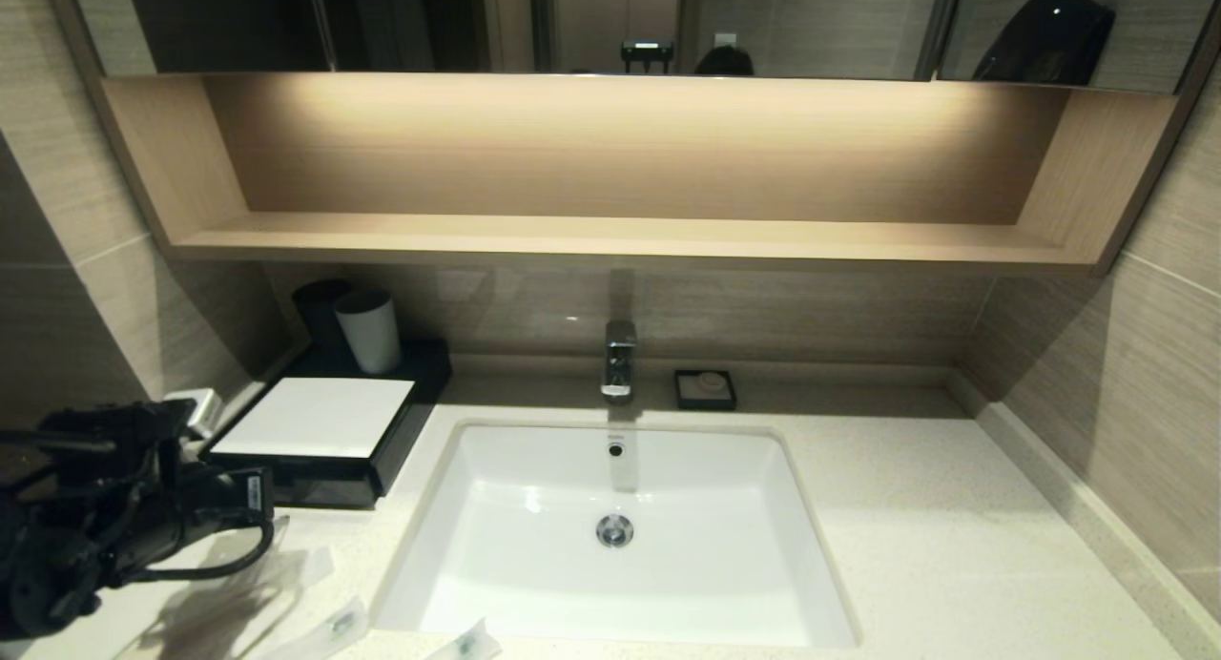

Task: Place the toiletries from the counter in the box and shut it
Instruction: Open the drawer

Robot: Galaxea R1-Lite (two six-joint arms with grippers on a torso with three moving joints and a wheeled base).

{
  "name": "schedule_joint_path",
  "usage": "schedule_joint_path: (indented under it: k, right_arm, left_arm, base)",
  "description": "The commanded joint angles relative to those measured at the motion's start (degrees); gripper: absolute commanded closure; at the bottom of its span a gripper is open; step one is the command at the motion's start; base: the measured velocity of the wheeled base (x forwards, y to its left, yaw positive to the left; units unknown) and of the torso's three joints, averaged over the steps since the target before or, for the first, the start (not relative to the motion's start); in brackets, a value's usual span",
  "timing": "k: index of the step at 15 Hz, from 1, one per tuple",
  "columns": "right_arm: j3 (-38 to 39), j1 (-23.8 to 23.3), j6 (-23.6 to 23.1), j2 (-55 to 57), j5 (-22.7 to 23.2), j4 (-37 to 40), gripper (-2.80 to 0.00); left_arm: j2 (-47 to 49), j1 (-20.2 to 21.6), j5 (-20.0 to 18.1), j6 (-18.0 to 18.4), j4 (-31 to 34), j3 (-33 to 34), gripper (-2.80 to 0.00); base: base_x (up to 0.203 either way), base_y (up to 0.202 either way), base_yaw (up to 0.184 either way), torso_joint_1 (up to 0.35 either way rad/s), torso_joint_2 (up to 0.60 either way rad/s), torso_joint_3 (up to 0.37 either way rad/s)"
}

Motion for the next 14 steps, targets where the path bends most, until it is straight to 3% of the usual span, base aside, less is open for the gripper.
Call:
schedule_joint_path:
  k: [1,14]
  right_arm:
    - [0.0,0.0,0.1,0.0,0.1,0.0,0.0]
    - [0.0,0.0,0.0,0.0,0.0,0.0,0.0]
  left_arm:
    - [1.9,0.0,-0.1,-0.1,-0.9,-0.3,0.0]
    - [5.6,0.0,-0.1,-0.1,-3.9,-1.3,0.0]
  base:
    - [0.0,0.0,0.0,0.0,0.0,0.0]
    - [0.0,0.0,0.0,0.0,0.0,0.0]
